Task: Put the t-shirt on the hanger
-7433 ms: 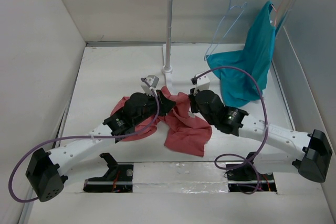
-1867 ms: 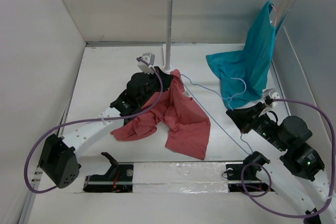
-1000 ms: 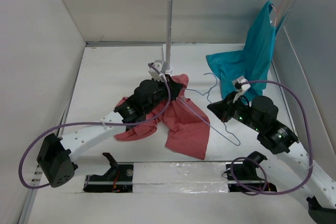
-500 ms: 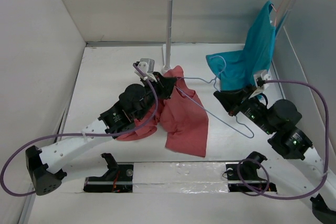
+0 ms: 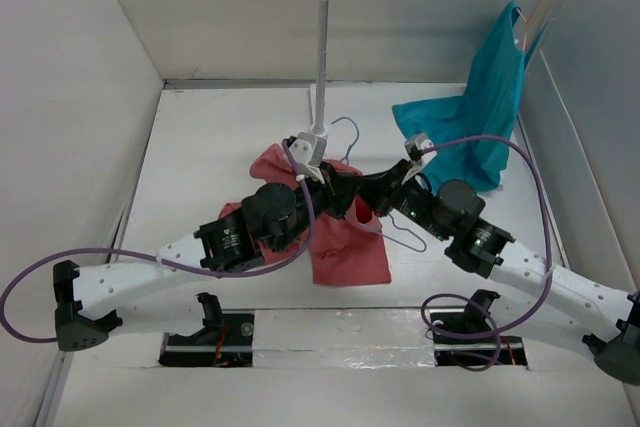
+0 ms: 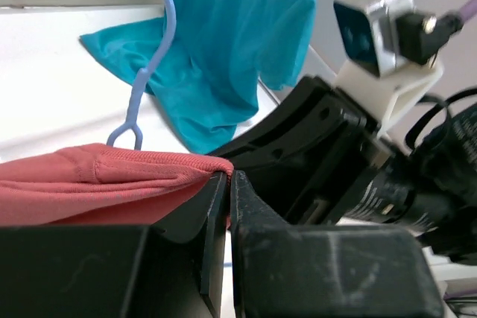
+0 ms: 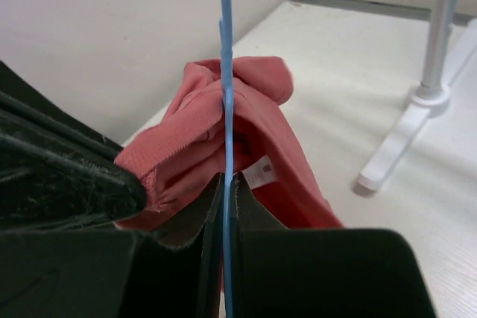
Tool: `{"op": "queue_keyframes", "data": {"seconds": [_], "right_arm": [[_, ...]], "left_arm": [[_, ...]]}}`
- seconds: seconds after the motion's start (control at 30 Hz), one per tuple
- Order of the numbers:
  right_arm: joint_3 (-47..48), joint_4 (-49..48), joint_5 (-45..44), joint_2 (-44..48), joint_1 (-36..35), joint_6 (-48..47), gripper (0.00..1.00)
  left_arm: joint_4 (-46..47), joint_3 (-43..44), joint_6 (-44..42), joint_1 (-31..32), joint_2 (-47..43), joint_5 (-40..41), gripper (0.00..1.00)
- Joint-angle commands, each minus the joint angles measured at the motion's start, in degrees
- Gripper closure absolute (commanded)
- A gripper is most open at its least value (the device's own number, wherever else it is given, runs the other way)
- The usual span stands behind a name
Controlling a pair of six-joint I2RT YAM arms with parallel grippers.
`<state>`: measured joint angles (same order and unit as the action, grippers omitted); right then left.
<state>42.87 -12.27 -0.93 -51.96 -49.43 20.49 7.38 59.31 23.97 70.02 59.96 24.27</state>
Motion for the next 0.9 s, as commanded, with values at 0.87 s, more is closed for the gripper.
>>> {"op": "queue_keyframes", "data": {"seconds": [0.87], "right_arm": [[-5.9, -26.7, 7.5, 11.2, 1.2, 8.2, 1.00]], "left_arm": [[-6.9, 17.9, 0.1, 11.1, 2.7, 8.6, 0.66]]}}
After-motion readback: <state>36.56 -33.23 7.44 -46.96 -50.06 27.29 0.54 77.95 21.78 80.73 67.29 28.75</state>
